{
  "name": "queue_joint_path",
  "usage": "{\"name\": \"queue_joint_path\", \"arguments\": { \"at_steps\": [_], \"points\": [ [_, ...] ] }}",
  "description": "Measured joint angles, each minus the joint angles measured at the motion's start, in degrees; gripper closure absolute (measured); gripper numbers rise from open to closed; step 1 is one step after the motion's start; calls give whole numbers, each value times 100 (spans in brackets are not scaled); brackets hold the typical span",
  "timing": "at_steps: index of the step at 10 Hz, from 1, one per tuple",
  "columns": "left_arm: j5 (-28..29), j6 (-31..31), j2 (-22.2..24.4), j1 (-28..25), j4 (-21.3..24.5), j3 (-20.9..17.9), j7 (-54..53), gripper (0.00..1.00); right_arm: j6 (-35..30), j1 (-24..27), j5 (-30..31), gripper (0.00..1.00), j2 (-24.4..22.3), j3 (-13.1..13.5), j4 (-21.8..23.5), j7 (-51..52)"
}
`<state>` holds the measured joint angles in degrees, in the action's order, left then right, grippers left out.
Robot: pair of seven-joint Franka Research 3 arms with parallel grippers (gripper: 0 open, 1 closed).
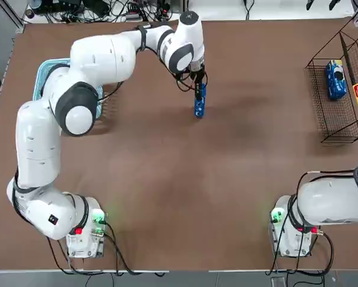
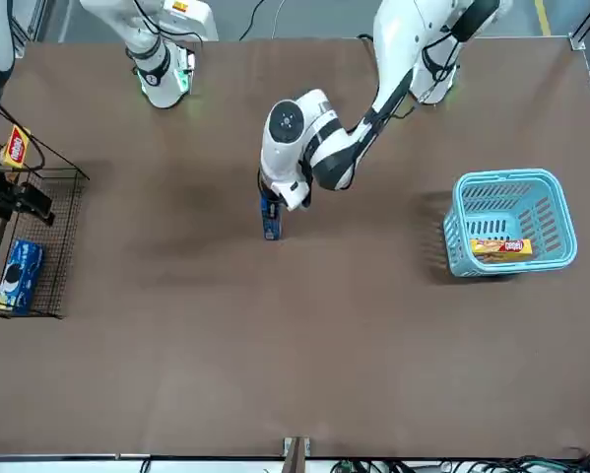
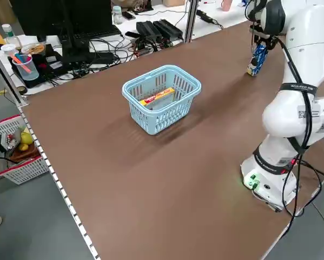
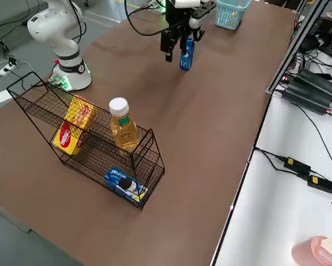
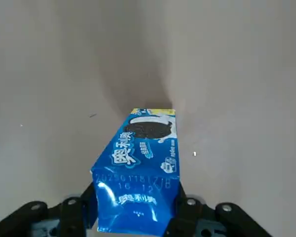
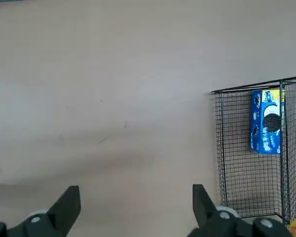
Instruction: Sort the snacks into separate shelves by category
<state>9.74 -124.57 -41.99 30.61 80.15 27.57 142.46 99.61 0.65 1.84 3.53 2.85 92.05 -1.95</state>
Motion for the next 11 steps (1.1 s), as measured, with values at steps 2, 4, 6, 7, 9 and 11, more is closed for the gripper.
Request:
{"name": "queue_joint_path", "arguments": {
  "at_steps": [2, 4, 6, 7, 9, 11],
  "points": [
    [0, -11, -22, 113, -42, -95, 25, 40, 16, 0, 0, 0, 0, -2, 0, 2],
    [0, -11, -34, 118, -43, -104, 29, 28, 29, 0, 0, 0, 0, -2, 0, 3],
    [0, -9, -34, 118, -50, -107, 29, 2, 30, 0, 0, 0, 5, -1, 0, 3],
    [0, 17, -34, 116, -69, -110, 29, 0, 30, 3, 0, 0, 6, 0, 0, 3],
    [0, 246, -10, 120, -125, -104, 29, 0, 32, 15, 0, 0, 7, 1, 0, 3],
    [0, 460, 96, 98, -207, -104, 30, 0, 55, 17, 0, 0, 9, 1, 0, 3]
  ]
}}
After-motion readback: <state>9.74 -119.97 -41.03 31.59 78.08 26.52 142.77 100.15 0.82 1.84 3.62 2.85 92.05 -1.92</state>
